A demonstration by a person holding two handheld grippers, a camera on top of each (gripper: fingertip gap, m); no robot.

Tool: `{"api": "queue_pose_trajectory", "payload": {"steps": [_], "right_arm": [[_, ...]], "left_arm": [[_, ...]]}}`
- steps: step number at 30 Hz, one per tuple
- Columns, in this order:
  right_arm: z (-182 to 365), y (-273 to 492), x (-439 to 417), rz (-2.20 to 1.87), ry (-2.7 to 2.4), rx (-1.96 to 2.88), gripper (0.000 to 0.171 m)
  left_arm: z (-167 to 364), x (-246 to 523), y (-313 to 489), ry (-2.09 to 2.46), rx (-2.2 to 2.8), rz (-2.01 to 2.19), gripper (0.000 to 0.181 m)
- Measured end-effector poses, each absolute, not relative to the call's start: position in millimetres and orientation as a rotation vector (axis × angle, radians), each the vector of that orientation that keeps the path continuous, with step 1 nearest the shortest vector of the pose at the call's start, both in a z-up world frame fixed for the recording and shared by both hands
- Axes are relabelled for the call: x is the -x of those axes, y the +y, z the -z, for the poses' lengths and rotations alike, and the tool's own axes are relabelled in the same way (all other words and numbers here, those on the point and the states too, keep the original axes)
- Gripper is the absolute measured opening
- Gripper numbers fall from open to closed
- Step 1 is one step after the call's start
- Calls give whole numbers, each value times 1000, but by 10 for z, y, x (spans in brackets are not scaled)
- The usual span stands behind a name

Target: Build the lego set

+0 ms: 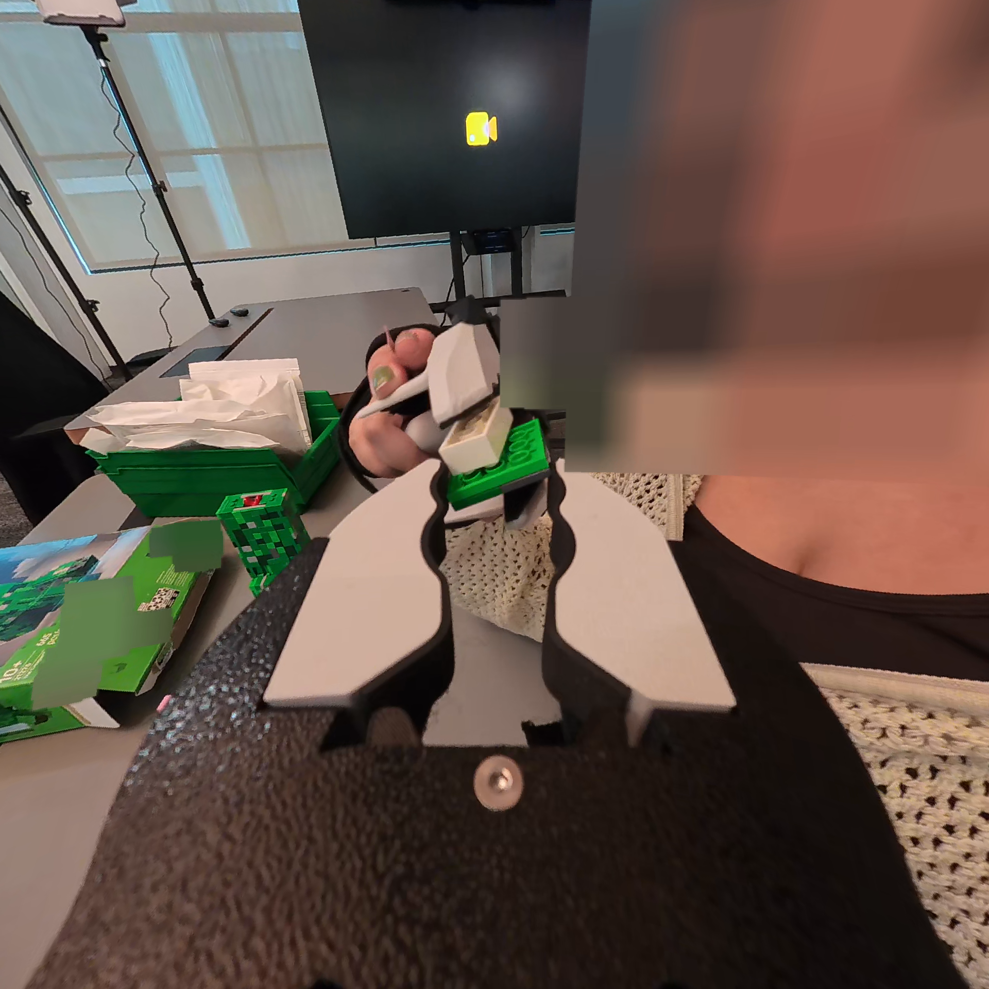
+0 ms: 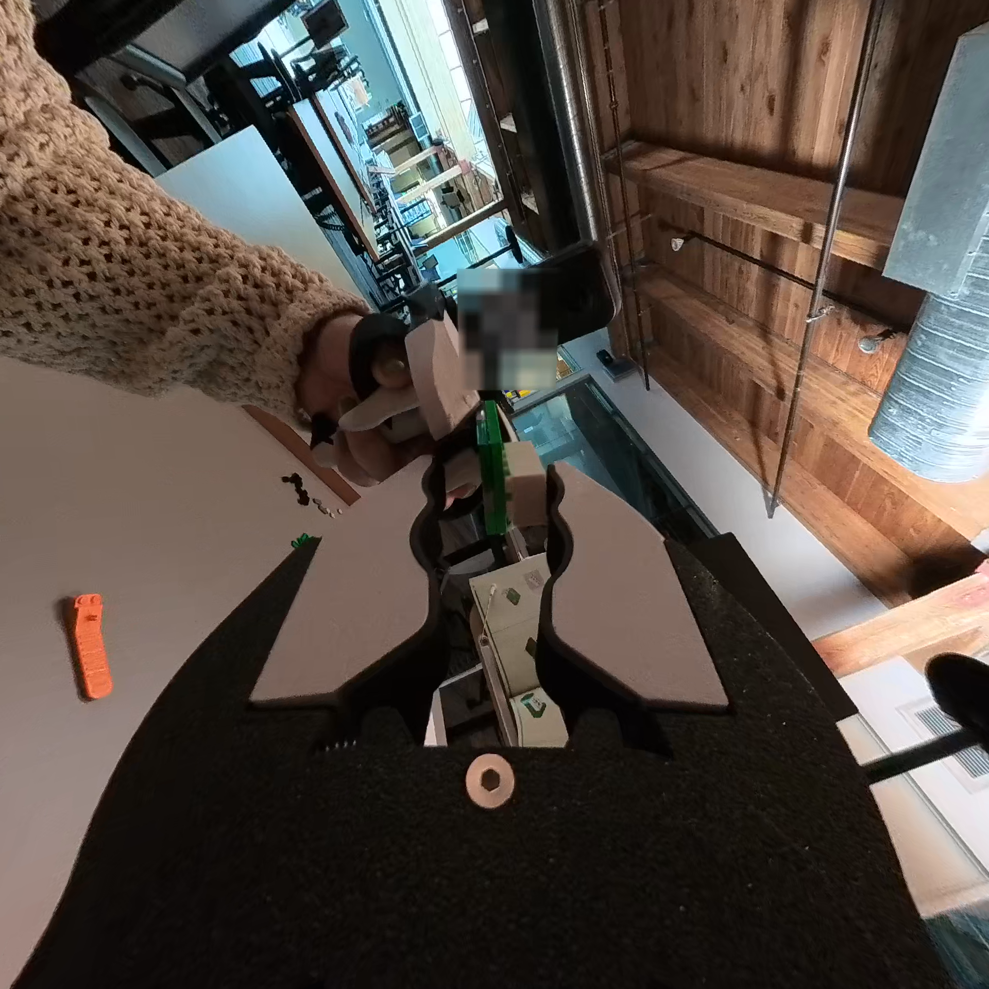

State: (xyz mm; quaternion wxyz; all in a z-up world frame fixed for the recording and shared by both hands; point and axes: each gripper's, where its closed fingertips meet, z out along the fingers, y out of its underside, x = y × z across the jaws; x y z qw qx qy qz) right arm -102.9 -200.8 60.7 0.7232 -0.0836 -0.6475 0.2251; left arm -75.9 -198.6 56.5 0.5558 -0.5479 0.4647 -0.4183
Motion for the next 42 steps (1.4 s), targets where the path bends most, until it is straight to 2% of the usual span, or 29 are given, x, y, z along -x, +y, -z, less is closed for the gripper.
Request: {"api": "queue_pose_trajectory", "payload": {"steps": [8,14,21,42], "right_arm": [[-577,-1966,1060,-489,-1449,222,36],[-564,-1977,1048,-482,-1457,204,24],[-558,-1990,1047,-465,-1460,199,20],[-611,-1930,1114,-484,-1448,272,20]], "left_arm": [[-553,760,-1984,1099,1295,990,35],[-515,744,-1972,1108,1303,979,35],[-476,737,-1950,1104,1297,968,35],[-527,801,-1914,1020,1251,913,35]]}}
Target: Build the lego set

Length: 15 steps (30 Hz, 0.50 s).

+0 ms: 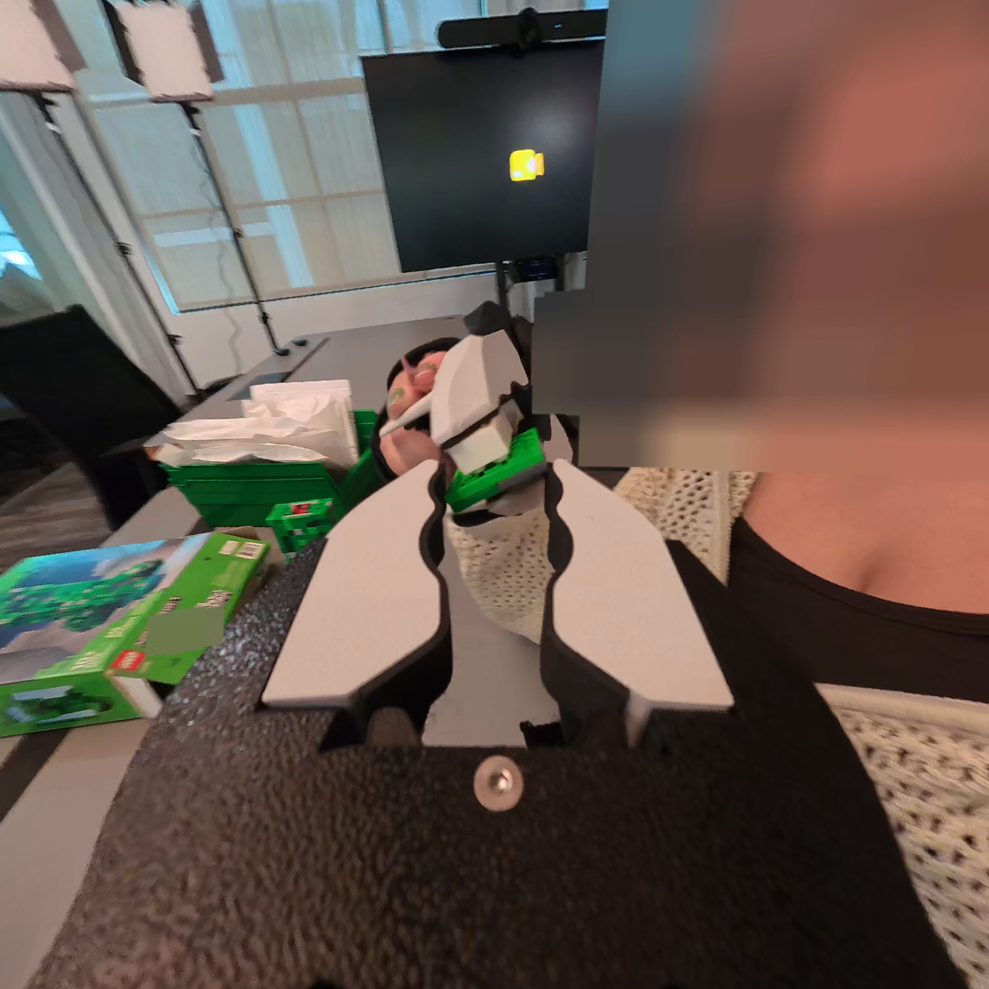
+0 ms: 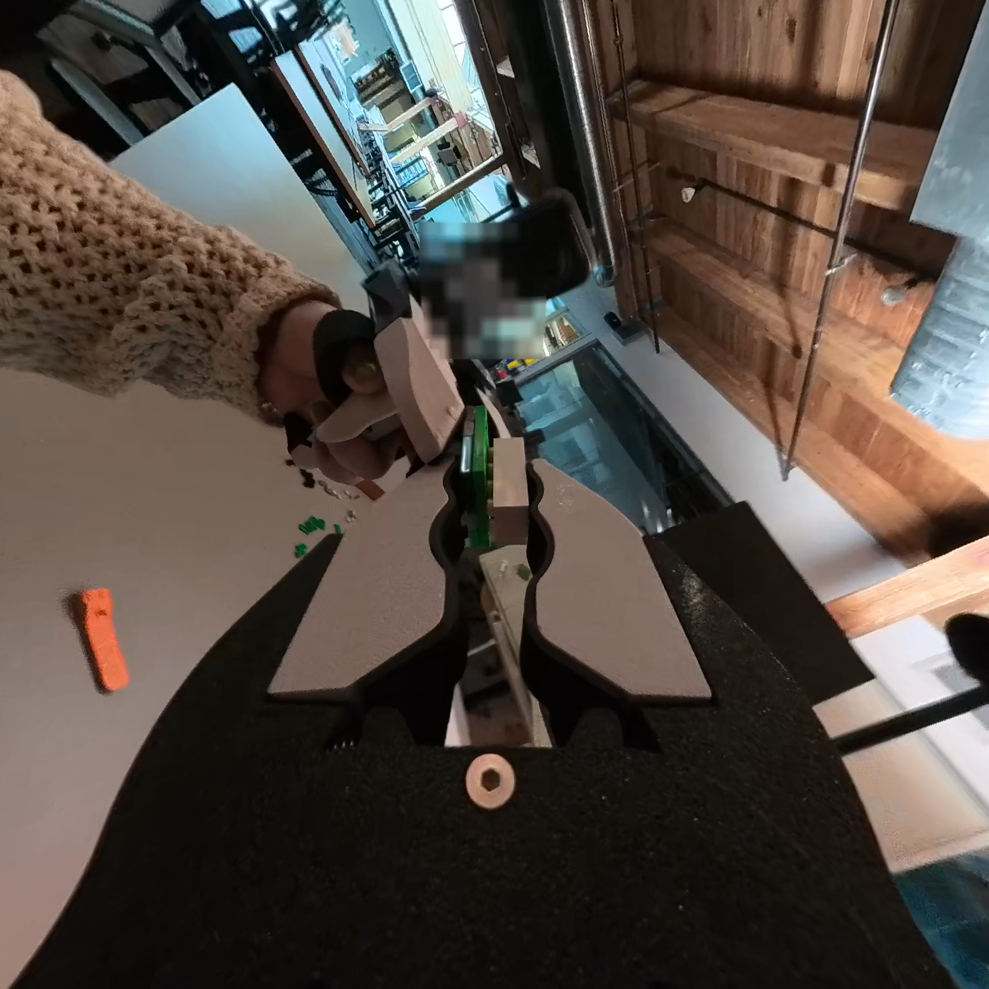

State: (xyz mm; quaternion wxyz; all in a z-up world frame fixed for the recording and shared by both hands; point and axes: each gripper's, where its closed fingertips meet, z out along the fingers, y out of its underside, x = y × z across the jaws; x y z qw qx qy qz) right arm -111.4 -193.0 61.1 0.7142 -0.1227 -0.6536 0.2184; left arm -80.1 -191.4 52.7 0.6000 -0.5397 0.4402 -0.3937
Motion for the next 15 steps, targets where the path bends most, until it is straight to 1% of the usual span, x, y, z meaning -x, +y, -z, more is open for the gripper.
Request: {"api": "queue_pose_trajectory", "payload": {"steps": [7,11,15], "right_arm": [[-671,-1795,1177,-903,-1461,466,20],[-679,-1767,1165,-962,-1458,447,19],[-680,-1744,1160,-968,-1456,448,19]], "left_arm": [[-600,927,-1771,924,1240,607,38],[-631,969,-1735,919,1217,392,41],[-728,985,-1739,910,1159,205,34]]}}
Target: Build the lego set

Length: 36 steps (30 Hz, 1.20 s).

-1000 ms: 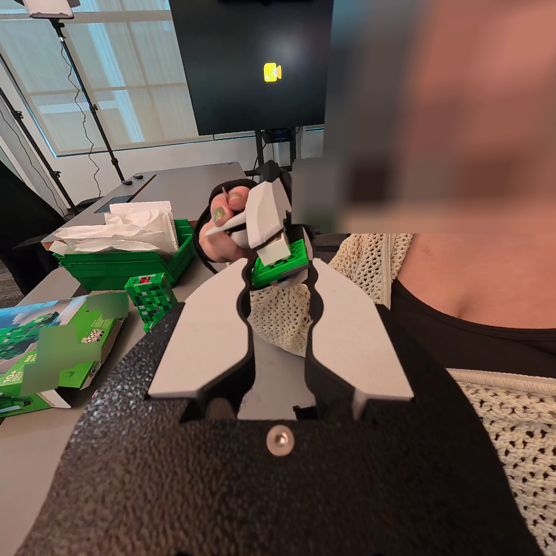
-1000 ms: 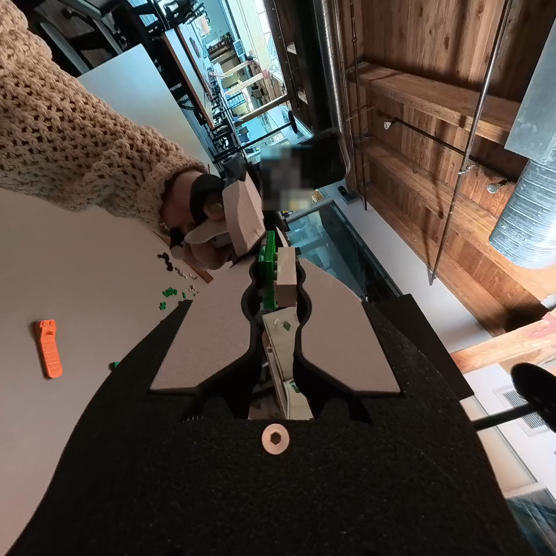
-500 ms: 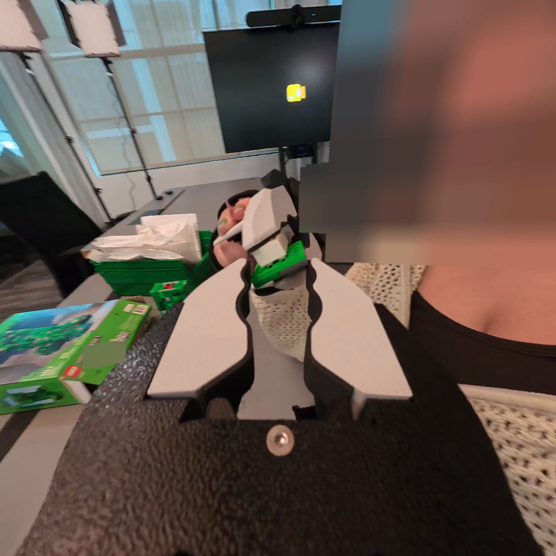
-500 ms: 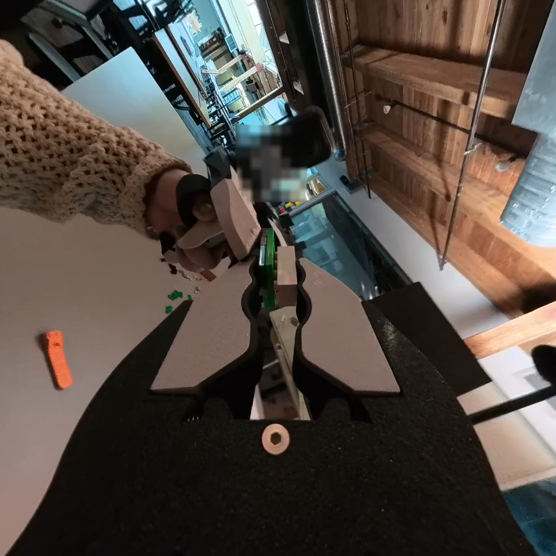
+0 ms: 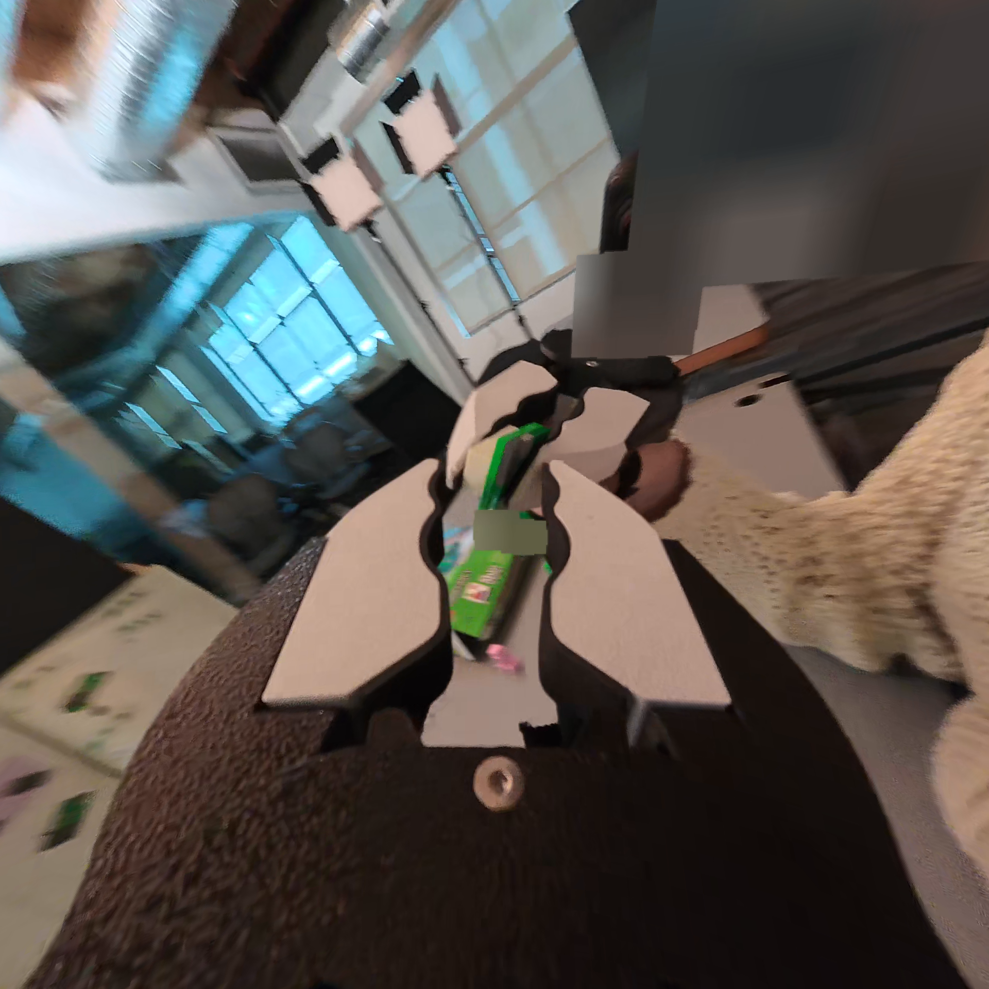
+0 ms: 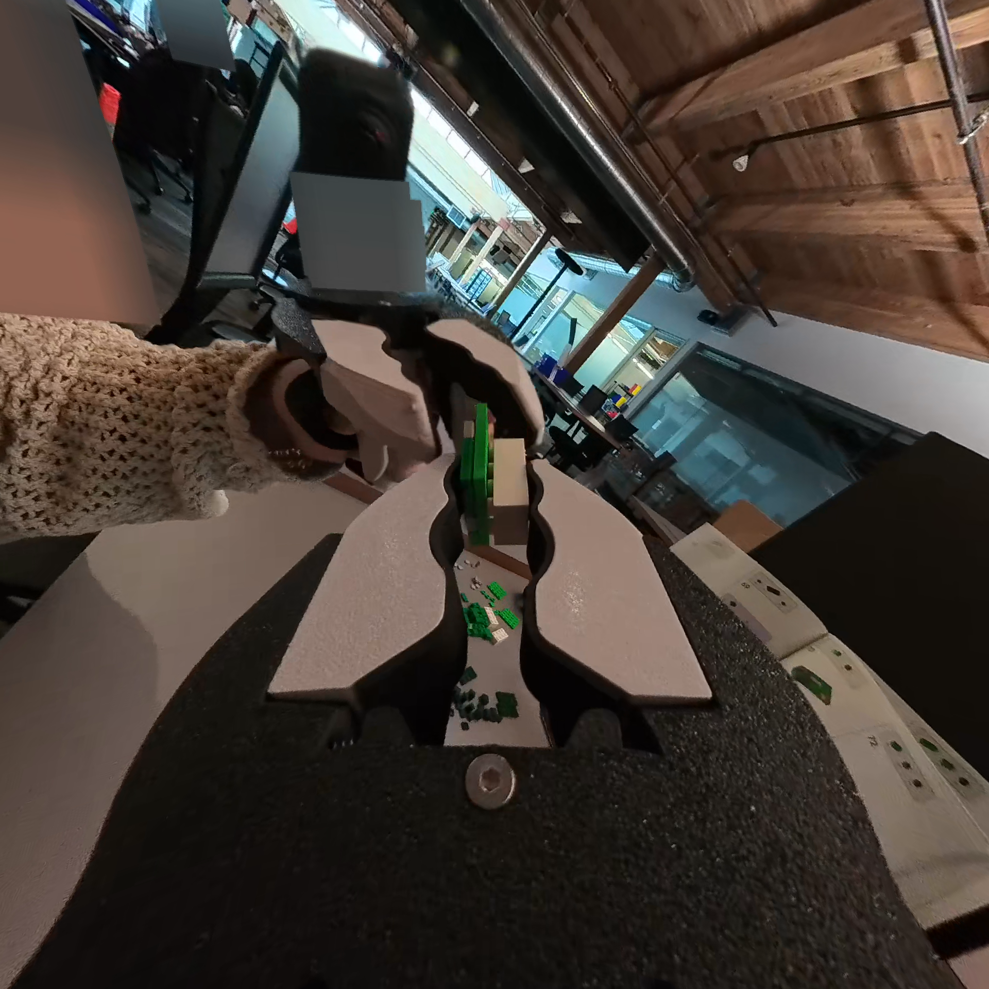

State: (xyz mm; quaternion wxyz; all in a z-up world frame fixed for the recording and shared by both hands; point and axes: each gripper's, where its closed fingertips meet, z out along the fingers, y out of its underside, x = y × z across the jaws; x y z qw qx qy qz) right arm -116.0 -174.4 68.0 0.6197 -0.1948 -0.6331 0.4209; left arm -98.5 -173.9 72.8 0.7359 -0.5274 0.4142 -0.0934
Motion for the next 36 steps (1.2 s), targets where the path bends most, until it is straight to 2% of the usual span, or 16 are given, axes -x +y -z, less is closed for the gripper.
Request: {"api": "queue_pose_trajectory", "payload": {"steps": [5,7,12,18,36], "right_arm": [[-684,-1748,1162,-899,-1440,403,20],[-701,-1757,1150,-817,-1405,329,20],[-714,-1821,1131,-631,-1332,158,20],[-720,-1879,1121,-571,-1310,107,20],[-709,-1962,1067,-581,-1324,63,20]], "left_arm": [[-792,1008,-1734,877,1184,97,38],[-769,1004,-1718,843,1259,154,49],[-674,868,-1733,798,1389,359,58],[-637,803,-1744,775,1442,455,43],[-630,742,-1821,796,1408,633,37]]}}
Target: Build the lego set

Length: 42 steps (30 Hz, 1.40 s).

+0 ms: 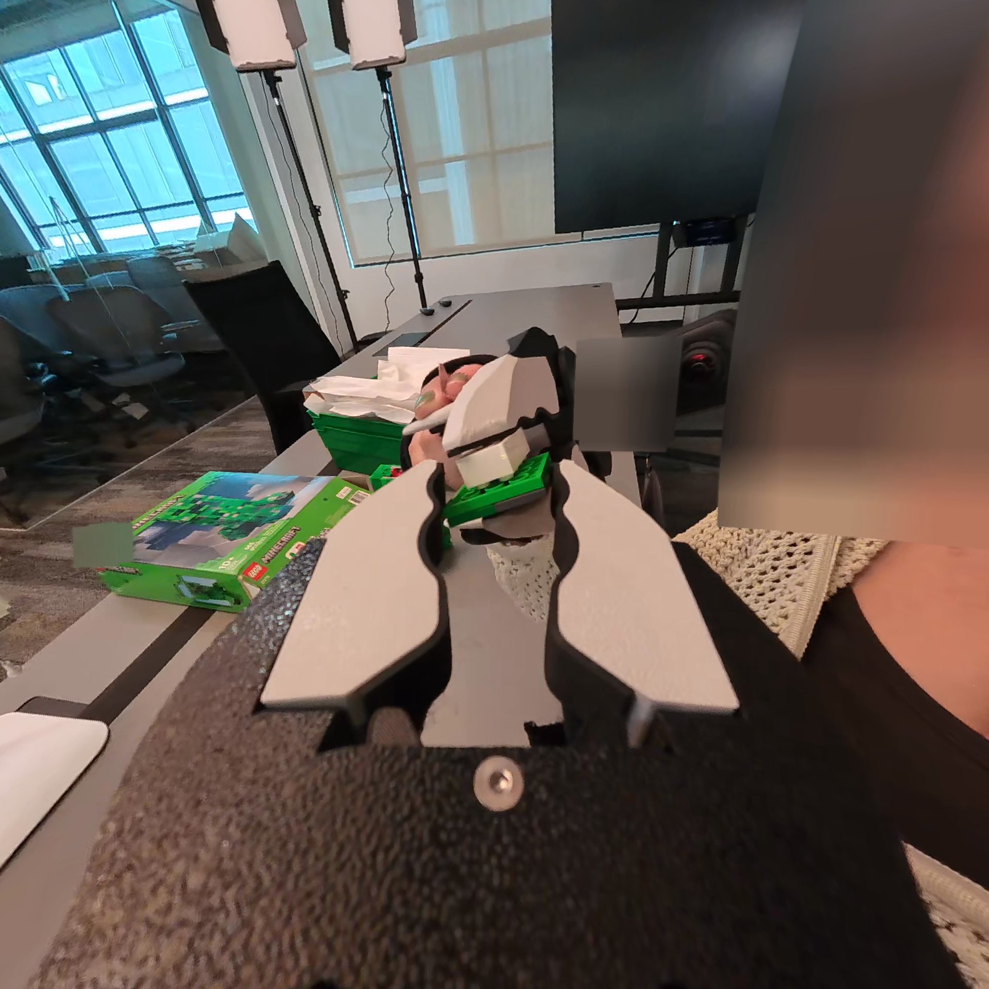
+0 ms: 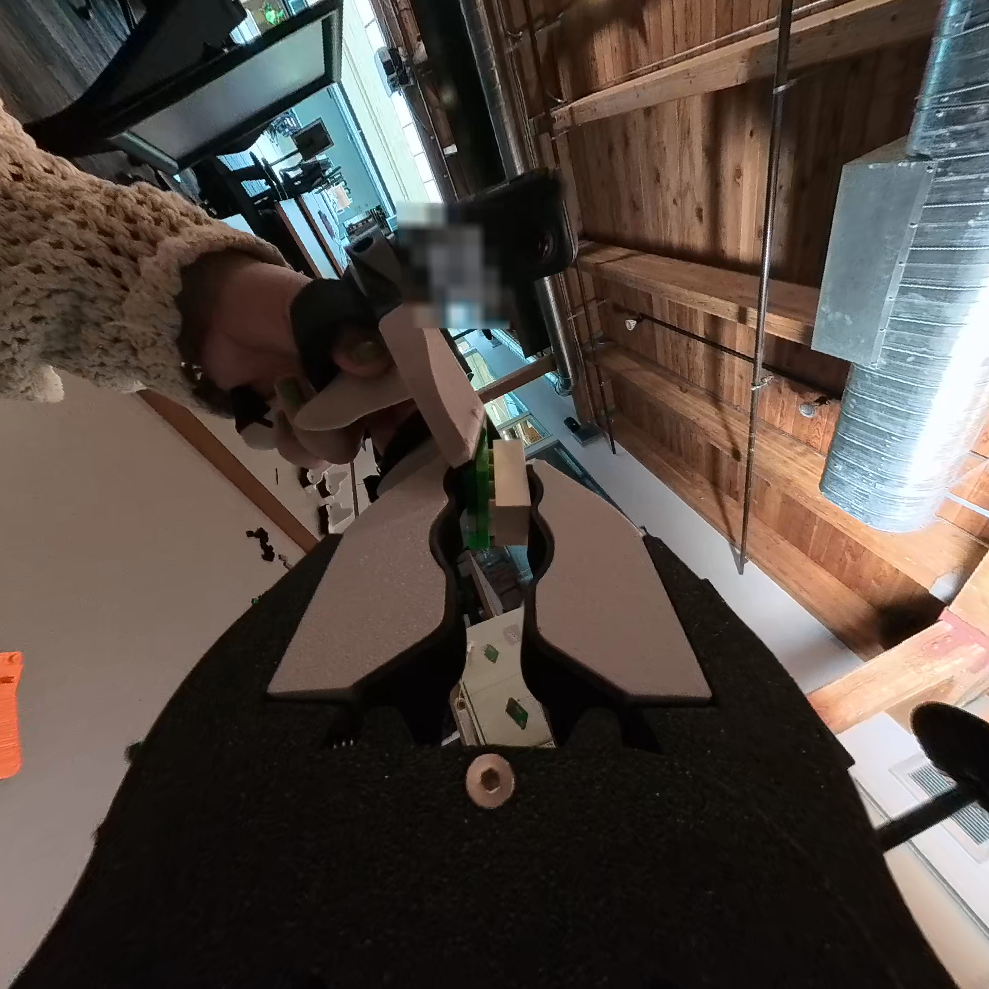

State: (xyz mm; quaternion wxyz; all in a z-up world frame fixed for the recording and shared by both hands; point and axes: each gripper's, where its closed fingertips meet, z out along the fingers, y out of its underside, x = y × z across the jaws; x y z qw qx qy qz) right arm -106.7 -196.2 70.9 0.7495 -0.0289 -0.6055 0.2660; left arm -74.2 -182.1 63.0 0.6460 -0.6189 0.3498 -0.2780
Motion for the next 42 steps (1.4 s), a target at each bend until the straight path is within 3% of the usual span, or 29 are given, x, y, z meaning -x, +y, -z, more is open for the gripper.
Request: {"api": "queue_pose_trajectory", "payload": {"steps": [42], "right_arm": [[-674,-1974,1069,-495,-1313,-3,19]], "left_arm": [[-610,794,-1841,807,1404,584,37]]}}
